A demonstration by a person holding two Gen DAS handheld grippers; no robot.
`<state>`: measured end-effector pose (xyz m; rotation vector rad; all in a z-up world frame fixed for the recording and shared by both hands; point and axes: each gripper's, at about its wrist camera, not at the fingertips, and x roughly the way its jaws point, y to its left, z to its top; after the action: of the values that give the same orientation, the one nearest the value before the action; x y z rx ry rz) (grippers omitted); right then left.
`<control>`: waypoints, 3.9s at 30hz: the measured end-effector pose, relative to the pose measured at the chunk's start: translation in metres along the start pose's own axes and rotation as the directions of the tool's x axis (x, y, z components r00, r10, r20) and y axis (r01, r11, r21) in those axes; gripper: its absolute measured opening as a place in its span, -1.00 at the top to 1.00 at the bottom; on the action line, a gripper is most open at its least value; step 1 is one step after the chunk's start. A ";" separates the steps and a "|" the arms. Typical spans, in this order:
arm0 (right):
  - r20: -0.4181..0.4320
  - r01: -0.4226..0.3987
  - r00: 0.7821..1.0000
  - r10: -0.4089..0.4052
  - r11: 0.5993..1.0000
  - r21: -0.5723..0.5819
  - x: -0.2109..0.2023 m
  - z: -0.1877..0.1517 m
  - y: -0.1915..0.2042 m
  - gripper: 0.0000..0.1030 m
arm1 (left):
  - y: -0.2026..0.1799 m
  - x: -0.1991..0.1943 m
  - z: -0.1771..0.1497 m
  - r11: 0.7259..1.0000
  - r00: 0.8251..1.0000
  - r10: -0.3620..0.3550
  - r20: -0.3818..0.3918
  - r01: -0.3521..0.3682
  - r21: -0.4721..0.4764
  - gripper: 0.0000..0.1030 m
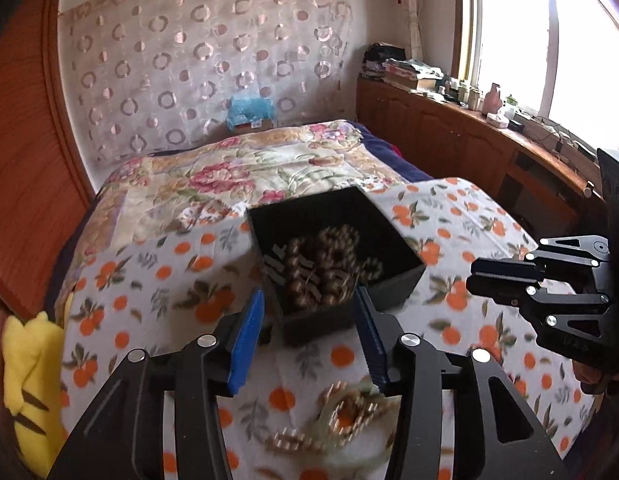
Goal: Organize jewelry
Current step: 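Withdraw both open tools from the box toward the jewelry pile, then move the right tool over the pearl necklace beside the jade bangle, then close the right tool on the pearl necklace and lift it, then carry the pearls toward the box with the right tool while the left grasps the pale green jade bangle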
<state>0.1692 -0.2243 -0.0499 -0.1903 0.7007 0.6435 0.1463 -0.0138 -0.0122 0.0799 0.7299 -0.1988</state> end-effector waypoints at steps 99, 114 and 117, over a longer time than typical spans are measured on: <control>0.056 -0.006 0.998 0.015 0.987 -0.159 -0.048 0.008 0.056 0.91 | 0.001 -0.027 -0.110 0.999 0.996 -0.021 -0.091 0.017 -0.048 -0.09; 0.219 0.078 0.974 -0.054 0.992 -0.098 -0.107 0.044 0.029 0.91 | -0.020 -0.012 -0.092 0.998 0.994 -0.058 -0.090 0.058 -0.005 -0.36; 0.218 0.093 0.973 -0.071 0.991 -0.091 -0.111 0.044 0.022 0.91 | -0.028 -0.003 -0.087 0.997 0.992 -0.069 -0.104 0.071 0.015 -0.46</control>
<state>0.1154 -0.2444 0.0569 -0.2382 0.4504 0.6101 0.0812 -0.0283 -0.0747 0.0827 0.8351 -0.2694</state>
